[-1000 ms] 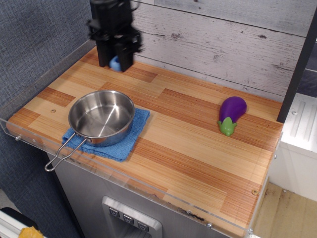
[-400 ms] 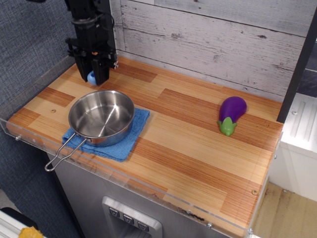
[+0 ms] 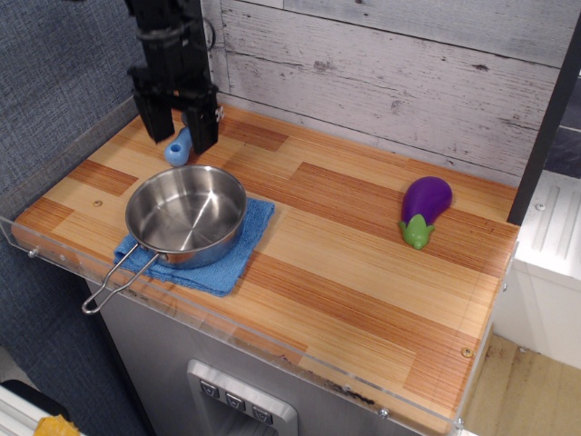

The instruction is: Place the blue utensil to in front of the silver pot and to the right of the brick wall.

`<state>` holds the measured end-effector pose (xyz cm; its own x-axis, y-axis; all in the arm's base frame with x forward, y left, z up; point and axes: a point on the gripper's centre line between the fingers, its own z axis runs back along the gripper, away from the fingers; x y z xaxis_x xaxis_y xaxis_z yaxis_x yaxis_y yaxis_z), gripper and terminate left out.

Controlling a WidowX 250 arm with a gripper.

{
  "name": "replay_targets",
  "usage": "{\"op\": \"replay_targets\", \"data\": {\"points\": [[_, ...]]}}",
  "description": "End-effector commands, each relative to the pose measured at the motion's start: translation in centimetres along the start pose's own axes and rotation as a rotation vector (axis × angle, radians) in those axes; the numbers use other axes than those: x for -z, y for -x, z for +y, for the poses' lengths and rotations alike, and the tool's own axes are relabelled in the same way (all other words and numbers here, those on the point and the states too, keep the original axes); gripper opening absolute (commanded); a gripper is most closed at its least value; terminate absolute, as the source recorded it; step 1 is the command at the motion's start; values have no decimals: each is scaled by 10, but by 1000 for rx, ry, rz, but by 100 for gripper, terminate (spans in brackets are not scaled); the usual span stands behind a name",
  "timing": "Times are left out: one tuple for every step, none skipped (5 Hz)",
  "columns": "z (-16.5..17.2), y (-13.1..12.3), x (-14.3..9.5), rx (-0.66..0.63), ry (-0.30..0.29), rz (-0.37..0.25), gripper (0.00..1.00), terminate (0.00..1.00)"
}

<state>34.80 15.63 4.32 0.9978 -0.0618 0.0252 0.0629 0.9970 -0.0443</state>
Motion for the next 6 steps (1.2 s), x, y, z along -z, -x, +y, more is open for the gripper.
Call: {"op": "replay_targets", "data": {"points": [[-40,19,-98,21,-76,-186,100,0],[-71,31,-100,22,-57,-182,100,0],[-93,35,-97,50,-63,-176,100,0],[-101,37,-96,55,-66,-174,100,0],[-101,37,-96,55,-66,-174,100,0],[-101,37,-96,55,-66,-174,100,100]]}}
